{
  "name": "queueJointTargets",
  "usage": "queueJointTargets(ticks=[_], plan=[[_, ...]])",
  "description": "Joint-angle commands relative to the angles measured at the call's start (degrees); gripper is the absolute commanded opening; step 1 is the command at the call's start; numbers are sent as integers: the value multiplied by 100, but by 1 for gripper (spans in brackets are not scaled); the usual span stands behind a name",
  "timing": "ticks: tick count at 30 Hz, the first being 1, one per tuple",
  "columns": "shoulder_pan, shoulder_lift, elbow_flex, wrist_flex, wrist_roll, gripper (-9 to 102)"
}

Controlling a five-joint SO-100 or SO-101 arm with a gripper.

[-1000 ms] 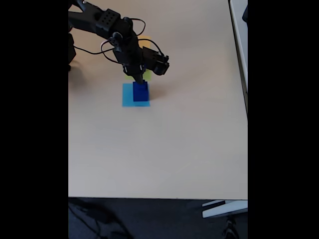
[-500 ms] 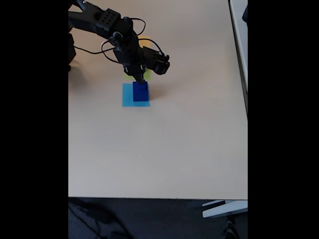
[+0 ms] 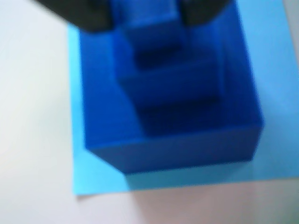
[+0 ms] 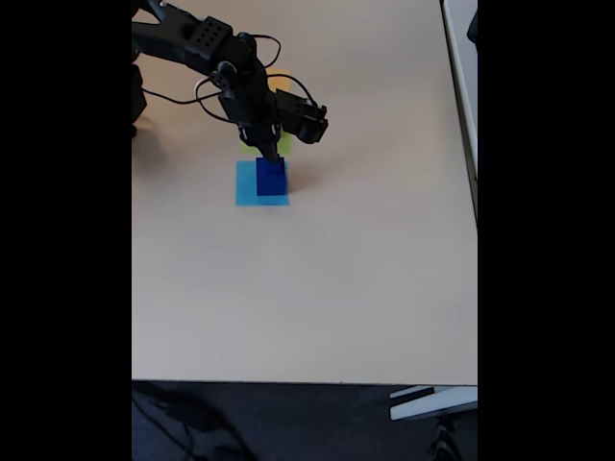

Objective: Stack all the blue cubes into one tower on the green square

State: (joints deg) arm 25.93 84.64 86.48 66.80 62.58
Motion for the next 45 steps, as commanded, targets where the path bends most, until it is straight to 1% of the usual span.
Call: queueJointTargets(ticks=[1, 9, 16, 20, 25, 29, 32, 40, 45], plan=[[18, 158, -70, -105, -62, 6], [-167, 272, -220, -114, -53, 9], [-492, 378, -554, -35, 202, 15], [-642, 431, -624, -26, 378, 17], [-756, 466, -642, -44, 492, 24], [-879, 466, -738, -62, 606, 26], [-1011, 466, -782, -79, 791, 28], [-1556, 369, -879, -343, 1529, 28], [-1907, 360, -598, -686, 2057, 29]])
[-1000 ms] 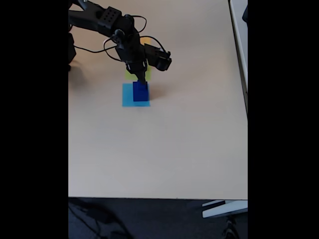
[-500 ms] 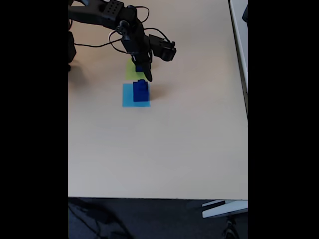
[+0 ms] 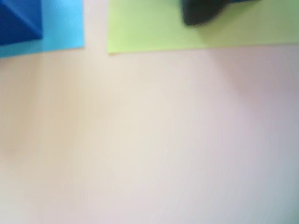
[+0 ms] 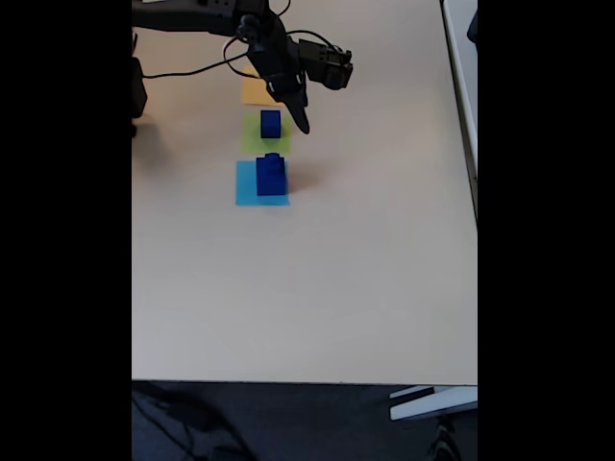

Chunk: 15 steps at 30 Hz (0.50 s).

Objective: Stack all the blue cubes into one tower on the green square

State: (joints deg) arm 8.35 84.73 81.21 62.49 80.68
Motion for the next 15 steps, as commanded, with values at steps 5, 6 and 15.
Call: queueJointTargets(ticks=[5, 6, 15], plan=[[-387, 360, 721, -1055, 571, 28], [-413, 378, 914, -1222, 650, 28], [-668, 501, 2408, -2496, 1160, 30]])
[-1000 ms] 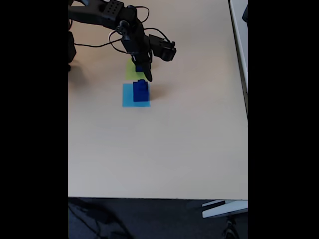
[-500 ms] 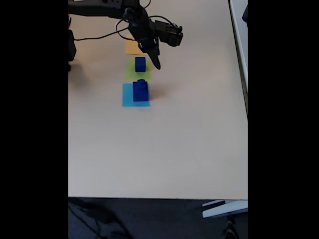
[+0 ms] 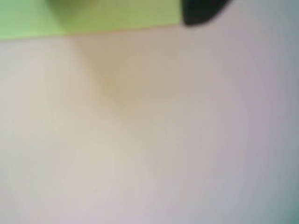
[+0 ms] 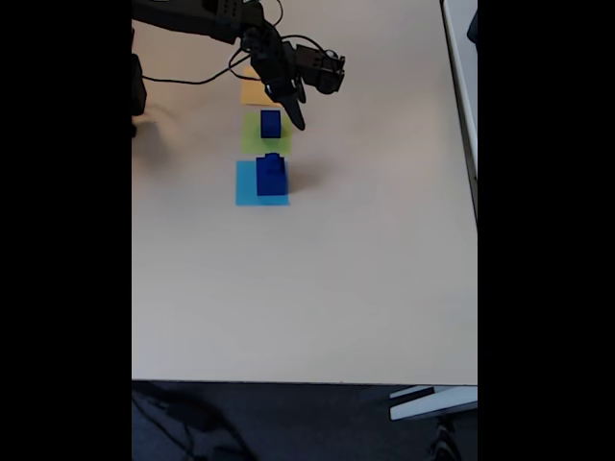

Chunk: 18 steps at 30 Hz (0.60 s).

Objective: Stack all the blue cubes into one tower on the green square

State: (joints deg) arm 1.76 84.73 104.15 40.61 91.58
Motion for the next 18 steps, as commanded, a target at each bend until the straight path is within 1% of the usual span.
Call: queueJointTargets(ticks=[1, 9, 18], plan=[[-9, 510, 176, -352, 70, 30], [18, 598, 483, -396, 79, 34], [-70, 659, 668, -396, 237, 32]])
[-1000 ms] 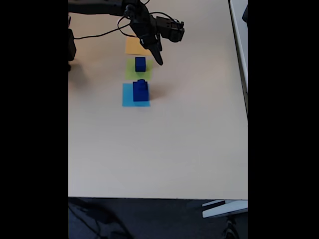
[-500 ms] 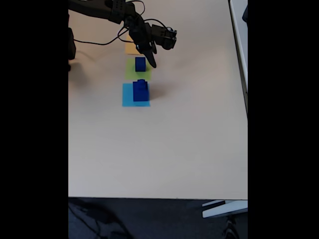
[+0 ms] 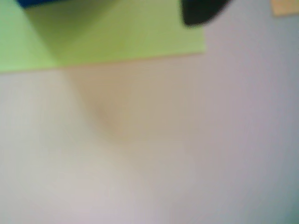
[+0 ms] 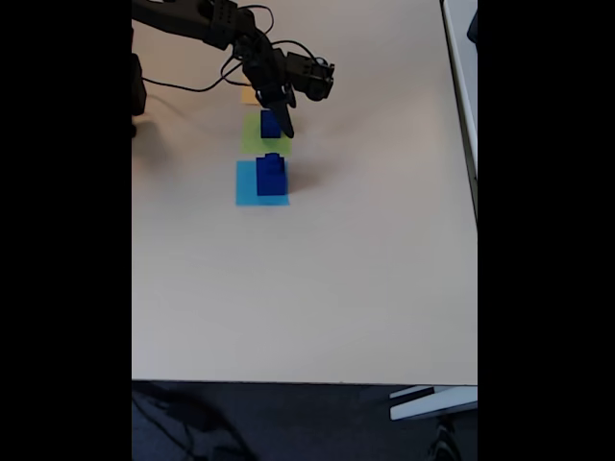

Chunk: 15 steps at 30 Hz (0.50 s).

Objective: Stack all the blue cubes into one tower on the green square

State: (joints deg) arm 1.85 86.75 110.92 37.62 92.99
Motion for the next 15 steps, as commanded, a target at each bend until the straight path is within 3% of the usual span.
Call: queueJointTargets(ticks=[1, 15], plan=[[-88, 457, 35, -97, 105, 32], [-70, 598, 492, -62, -246, 30]])
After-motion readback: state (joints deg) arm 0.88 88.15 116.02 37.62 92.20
